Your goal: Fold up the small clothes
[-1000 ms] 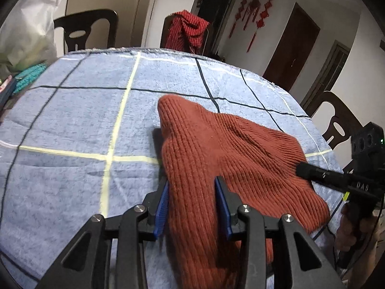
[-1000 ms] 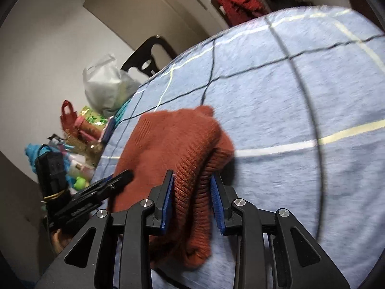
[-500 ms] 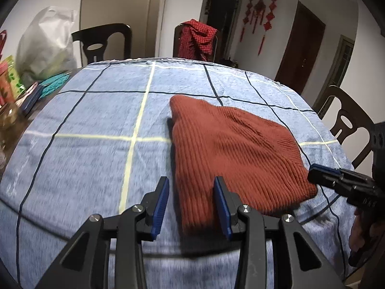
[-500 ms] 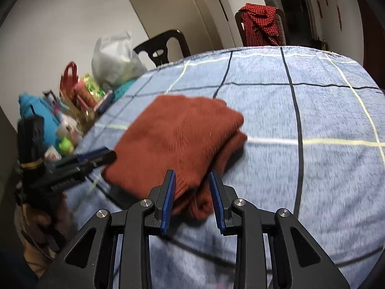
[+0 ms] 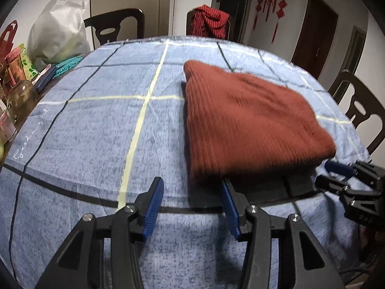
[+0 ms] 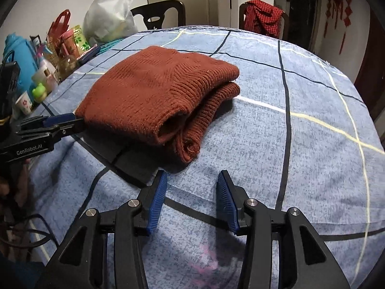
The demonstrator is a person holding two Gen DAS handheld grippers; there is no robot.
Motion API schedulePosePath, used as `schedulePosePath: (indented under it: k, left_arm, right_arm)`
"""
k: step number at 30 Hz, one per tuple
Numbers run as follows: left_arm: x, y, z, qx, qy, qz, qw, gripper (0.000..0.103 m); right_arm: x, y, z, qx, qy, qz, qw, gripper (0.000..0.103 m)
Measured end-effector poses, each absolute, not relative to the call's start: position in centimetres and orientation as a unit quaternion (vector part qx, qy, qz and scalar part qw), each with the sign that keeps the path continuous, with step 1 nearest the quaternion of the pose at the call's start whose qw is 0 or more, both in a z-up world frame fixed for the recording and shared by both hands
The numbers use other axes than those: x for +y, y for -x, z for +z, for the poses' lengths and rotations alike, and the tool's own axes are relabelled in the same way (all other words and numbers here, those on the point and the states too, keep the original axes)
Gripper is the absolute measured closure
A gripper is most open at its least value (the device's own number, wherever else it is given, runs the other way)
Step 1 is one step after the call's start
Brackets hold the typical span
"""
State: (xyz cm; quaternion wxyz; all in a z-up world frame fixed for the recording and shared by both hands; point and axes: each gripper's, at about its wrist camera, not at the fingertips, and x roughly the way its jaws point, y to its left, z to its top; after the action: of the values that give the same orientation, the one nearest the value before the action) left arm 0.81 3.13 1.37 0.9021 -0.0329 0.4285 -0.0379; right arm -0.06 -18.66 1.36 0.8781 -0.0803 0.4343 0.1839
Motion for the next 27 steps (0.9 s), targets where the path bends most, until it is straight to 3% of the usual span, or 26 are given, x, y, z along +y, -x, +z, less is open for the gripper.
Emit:
schedulePosePath:
  k: [7, 11, 27]
  left_arm:
    - [2.85, -0.40, 1.06, 0.420, 0.018, -0.031, 0.907, 0.051]
    - [2.47, -0.03, 0.90, 0.419, 0.007, -0.028, 0.907, 0.041]
    - [2.06, -0.05, 0.82, 0.421, 0.002, -0.034, 0.907, 0.034]
  right_arm:
    - [-18.15, 0.20, 1.19, 0.430, 0.100, 0.181, 0.879, 0.053]
    - [-18.25, 0.30, 1.21, 0.430, 0.099, 0.181, 0.879, 0.052]
    - [-18.17, 0.37, 1.21, 0.430, 0.100, 0.180, 0.879, 0.051]
